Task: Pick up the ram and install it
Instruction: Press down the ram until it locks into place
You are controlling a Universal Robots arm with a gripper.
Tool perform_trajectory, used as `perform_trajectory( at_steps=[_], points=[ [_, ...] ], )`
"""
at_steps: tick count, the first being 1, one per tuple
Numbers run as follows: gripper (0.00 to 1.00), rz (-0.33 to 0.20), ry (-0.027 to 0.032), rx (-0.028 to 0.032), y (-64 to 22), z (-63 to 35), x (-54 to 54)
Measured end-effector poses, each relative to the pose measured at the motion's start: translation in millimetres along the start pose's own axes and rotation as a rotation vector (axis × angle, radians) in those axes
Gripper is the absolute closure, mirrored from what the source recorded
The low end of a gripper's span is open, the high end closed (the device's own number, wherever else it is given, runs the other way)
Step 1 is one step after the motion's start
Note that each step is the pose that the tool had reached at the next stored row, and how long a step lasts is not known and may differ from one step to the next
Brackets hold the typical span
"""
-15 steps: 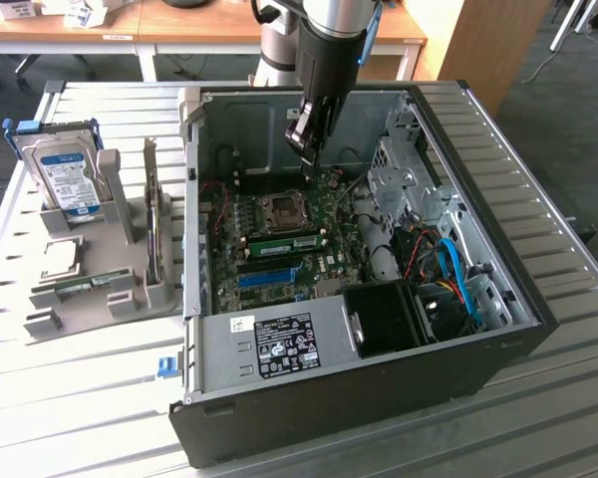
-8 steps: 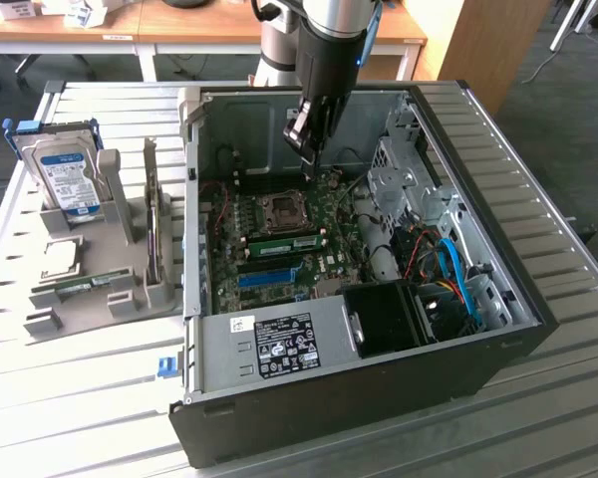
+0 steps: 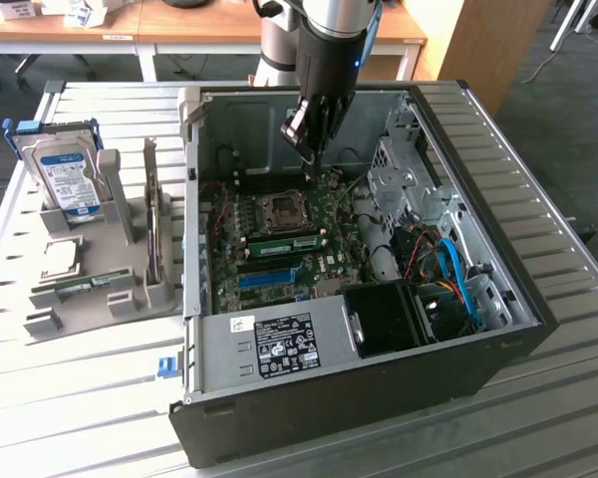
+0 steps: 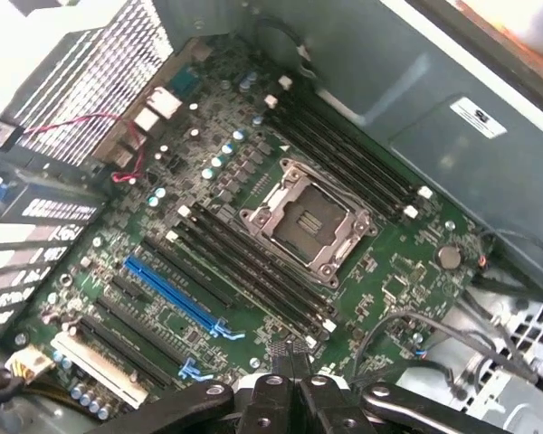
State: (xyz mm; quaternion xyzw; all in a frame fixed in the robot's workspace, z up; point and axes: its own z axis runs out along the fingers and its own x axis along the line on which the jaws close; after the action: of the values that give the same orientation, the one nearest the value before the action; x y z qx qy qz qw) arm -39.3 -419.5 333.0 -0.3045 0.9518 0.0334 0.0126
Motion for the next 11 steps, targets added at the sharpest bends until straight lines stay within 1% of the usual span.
perform_trajectory(
  at_steps=[6,11],
  points=[
    [0.89,0.080,-0.0044,0.0036,0.0,0.0,0.0],
    [0.89,0.162,-0.0090,0.0072,0.0,0.0,0.0]
  ],
)
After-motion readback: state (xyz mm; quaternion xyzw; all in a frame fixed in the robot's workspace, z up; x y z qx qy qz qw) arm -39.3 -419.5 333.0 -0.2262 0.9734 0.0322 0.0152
